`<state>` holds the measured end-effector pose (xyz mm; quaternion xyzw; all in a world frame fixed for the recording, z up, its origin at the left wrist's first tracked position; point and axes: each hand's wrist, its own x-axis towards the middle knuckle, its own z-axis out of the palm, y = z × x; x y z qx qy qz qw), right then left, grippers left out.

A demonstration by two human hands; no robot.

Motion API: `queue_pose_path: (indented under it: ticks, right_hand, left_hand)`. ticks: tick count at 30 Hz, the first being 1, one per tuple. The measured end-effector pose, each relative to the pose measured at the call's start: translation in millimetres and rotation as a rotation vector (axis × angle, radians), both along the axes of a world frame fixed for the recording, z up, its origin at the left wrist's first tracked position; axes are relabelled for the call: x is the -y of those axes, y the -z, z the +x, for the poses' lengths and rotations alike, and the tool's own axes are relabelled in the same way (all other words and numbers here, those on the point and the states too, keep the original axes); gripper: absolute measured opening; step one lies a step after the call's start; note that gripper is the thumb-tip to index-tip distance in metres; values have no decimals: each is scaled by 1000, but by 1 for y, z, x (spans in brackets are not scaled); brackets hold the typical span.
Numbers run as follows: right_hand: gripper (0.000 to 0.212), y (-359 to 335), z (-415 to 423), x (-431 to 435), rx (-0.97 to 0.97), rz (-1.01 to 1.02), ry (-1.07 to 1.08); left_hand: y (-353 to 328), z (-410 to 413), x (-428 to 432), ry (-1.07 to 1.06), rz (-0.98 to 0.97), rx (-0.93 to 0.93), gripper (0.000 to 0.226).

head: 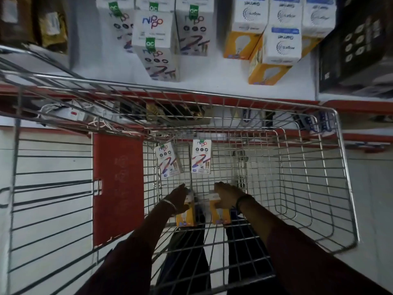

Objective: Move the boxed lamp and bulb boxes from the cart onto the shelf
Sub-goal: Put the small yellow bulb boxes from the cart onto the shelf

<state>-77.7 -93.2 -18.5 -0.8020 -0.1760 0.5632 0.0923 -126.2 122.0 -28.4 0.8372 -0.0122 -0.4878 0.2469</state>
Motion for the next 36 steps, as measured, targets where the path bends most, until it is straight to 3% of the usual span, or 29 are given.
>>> queue_pose_path:
  ticks: [3, 5, 8, 10, 12, 14, 15, 18, 20, 23, 26, 29, 36]
  right_hand:
    - [99, -8, 4, 1, -80, 25, 105]
    - [99, -13, 8, 1, -66, 37, 116]
    - [73, -23, 15, 2, -10, 88, 110]
    - [50, -33, 16, 7, -1, 133, 140]
    - [46, -46, 15, 13, 17, 178, 175]
    - [44, -55, 11, 18, 44, 204, 213]
    - [43, -57, 9, 20, 55, 208, 226]
    - [44, -59, 5, 23, 74, 209, 239]
    - [45, -55, 4, 23, 91, 191, 232]
    - [48, -49, 5, 21, 90, 173, 224]
    - [54, -45, 8, 19, 93, 166, 227]
    - [55, -47, 12, 17, 98, 162, 231]
    - [71, -97, 23, 27, 201, 185, 253]
  left_hand:
    - [-3, -1, -6, -32, -40, -55, 88]
    - [-3, 2, -12, -26, -45, -84, 86]
    - [-12, 8, -16, 40, 5, -42, 65]
    - [-18, 10, -18, 17, -10, -5, 68]
    - [-23, 10, -15, 26, -37, -31, 73]
    - [-28, 7, -12, 41, -35, -36, 62]
    - [-31, 5, -11, 30, -39, -30, 61]
    - [-31, 7, -6, -14, -7, -3, 96]
    - [-28, 14, -2, 5, 55, -59, 102]
    - [-25, 20, 0, 80, 159, -192, 92]
    - [-24, 22, -5, 108, 192, -206, 81]
    - [-23, 18, -13, 130, 166, -129, 69]
    - [-85, 30, -12, 21, -2, 126, 70]
